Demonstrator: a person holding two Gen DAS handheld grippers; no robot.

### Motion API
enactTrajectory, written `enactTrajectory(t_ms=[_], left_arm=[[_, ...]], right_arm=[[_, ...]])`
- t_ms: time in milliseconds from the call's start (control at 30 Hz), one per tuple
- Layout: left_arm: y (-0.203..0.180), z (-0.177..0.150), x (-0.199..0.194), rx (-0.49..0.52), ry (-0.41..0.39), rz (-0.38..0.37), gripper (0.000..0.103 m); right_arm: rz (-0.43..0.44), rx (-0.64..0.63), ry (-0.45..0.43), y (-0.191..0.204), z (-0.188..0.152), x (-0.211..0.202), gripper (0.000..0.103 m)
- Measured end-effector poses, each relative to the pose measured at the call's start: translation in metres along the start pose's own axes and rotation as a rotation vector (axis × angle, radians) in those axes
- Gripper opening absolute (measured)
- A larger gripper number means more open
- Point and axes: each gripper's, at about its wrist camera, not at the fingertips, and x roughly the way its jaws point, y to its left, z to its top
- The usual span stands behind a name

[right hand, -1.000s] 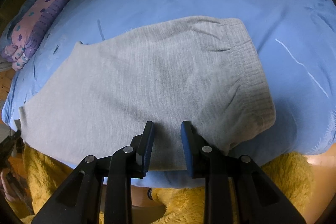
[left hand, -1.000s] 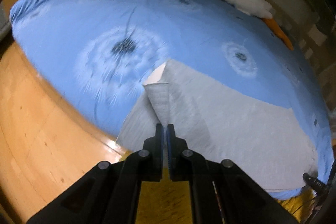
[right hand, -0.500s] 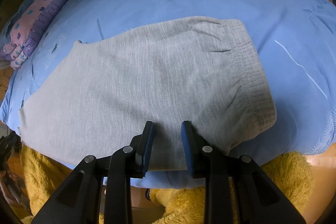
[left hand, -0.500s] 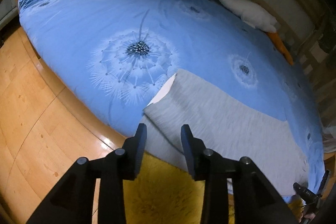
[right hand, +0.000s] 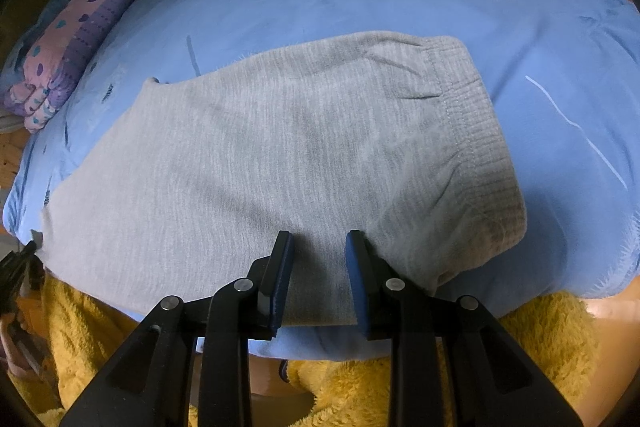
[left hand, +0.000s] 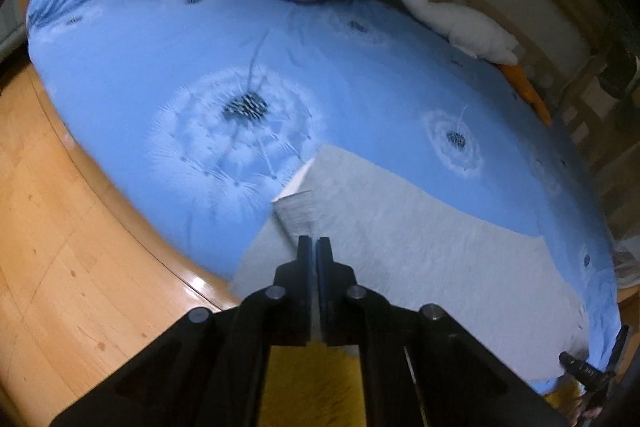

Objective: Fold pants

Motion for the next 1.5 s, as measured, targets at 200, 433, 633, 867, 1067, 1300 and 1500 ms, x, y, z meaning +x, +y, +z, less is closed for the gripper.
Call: enactTrajectory(t_ms=[200,433,633,867,1067,1300,1500], left_arm=[[0.023,-0.008,0.006,-0.019,0.043,0.068,0.002],[0.025,-0.007,0.003,-0.016,0.064,0.035,0.002],[-0.016,0.003,0.001,0.065,0.076,0.005,0.03],[-0.004,-0.008,0.016,-0.011,0.134,0.056,0.03],[0.011,-0.01,0.021,-0.094,0.124,0.006,0.03],[0.012,-0.009,0.028,-0.102,0.081,-0.016,0.022],[0.016,-0.007,0.009,-0.108,0.028,-0.073,0.002]], right_arm=[[-0.003,-0.001,-0.012,0.0,-0.006,-0.002,0.026],[-0.01,0.002,-0.007,0.003,-0.006,-0.003,0.026],[-0.012,0.006,-0.011,0.004,-0.006,-0.003,0.027],[0.007,0.003,-0.019,-0.002,-0.007,-0.002,0.027],[0.012,-0.003,-0.027,-0.007,-0.01,-0.003,0.027],[0.013,-0.001,-0.028,-0.006,-0.011,-0.003,0.027],[0.015,-0.004,-0.025,-0.004,-0.011,-0.004,0.027]])
